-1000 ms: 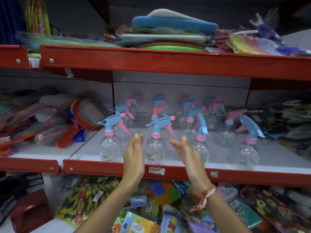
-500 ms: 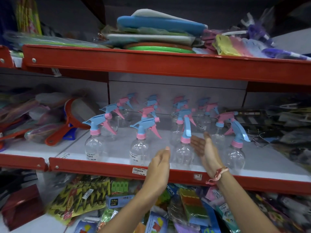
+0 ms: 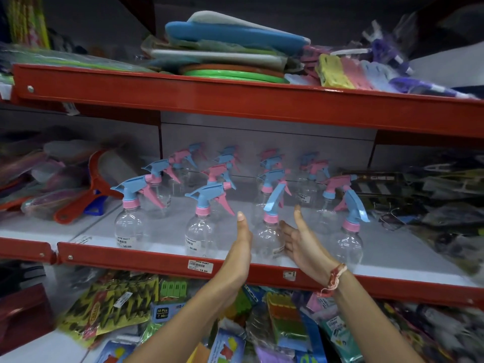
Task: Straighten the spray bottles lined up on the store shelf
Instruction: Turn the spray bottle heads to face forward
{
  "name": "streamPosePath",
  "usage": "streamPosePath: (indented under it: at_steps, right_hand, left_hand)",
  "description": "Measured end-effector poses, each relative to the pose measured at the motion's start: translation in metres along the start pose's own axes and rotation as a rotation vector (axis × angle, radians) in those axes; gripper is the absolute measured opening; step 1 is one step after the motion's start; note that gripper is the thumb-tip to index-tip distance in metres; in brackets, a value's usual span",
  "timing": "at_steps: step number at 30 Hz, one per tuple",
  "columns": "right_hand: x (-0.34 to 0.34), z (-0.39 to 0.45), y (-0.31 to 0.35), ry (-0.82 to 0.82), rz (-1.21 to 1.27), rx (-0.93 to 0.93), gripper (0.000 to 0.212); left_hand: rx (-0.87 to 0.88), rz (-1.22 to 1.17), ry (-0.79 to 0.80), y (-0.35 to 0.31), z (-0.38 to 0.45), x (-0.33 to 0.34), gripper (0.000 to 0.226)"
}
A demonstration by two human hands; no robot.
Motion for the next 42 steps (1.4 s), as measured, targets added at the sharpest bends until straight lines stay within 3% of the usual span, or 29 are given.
streamPosePath:
  at_steps: [5,13,18,21,24,26,29,32,34,37,40,42]
  right_hand:
    - [0.000,-0.020,0.000,0.040,-0.037,0.005,0.092]
    - [0.003,-0.037,0.007,0.053,-0.088,-0.031,0.085]
    - [-0.001,-0.041,0.012,0.033,-0.153,-0.059,0.085]
    - [-0.024,-0.052,0.028,-0.082,-0.279,-0.187,0.077]
    - [-0.064,-0.075,0.049,-0.308,-0.125,-0.341,0.048]
    - [-0.099,-0.092,0.053,-0.511,-0.038,-0.395,0.046]
    - [-0.146,-0.110,0.048,-0.776,-0.005,-0.431,0.044]
    - [-0.180,-0.104,0.038,-0.880,-0.035,-0.391,0.042]
    - [-0.188,-0.081,0.029,-0.753,-0.026,-0.302,0.049]
    - [-0.178,-0.054,0.021,-0.518,0.020,-0.179,0.069]
    - [-0.162,-0.048,0.020,-0.370,-0.019,-0.109,0.079]
    - [-0.151,-0.053,0.021,-0.306,-0.053,-0.087,0.079]
  left_hand:
    - [-0.025,0.011,0.006,-0.005,0.014,-0.002,0.108]
    - [-0.010,0.071,0.016,-0.011,0.022,0.005,0.096]
    - [0.030,0.051,-0.037,-0.013,0.022,0.000,0.105]
    - [0.176,0.042,-0.211,-0.018,0.005,-0.016,0.057]
    - [0.317,-0.092,-0.329,-0.024,-0.017,-0.020,0.019]
    - [0.354,-0.114,-0.300,-0.028,-0.024,-0.007,0.013]
    - [0.302,-0.042,-0.121,-0.029,-0.022,0.036,0.015]
    - [0.215,0.066,0.042,-0.020,-0.014,0.082,0.020]
    - [0.147,0.113,0.110,-0.008,-0.009,0.106,0.028]
    - [0.043,0.117,0.158,0.004,-0.001,0.134,0.066]
    - [-0.025,0.017,0.152,0.005,0.004,0.144,0.123]
    - [-0.006,0.032,0.133,0.002,0.010,0.147,0.139]
Point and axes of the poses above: each hand's wrist, its own z-axis towards the middle knuckle, its own x-axis out of the palm, y = z × x, the point moved 10 cm from there along z, towards the middle knuckle, and after that the axes turned 10 degrees about -x, right-handed, at the moved point
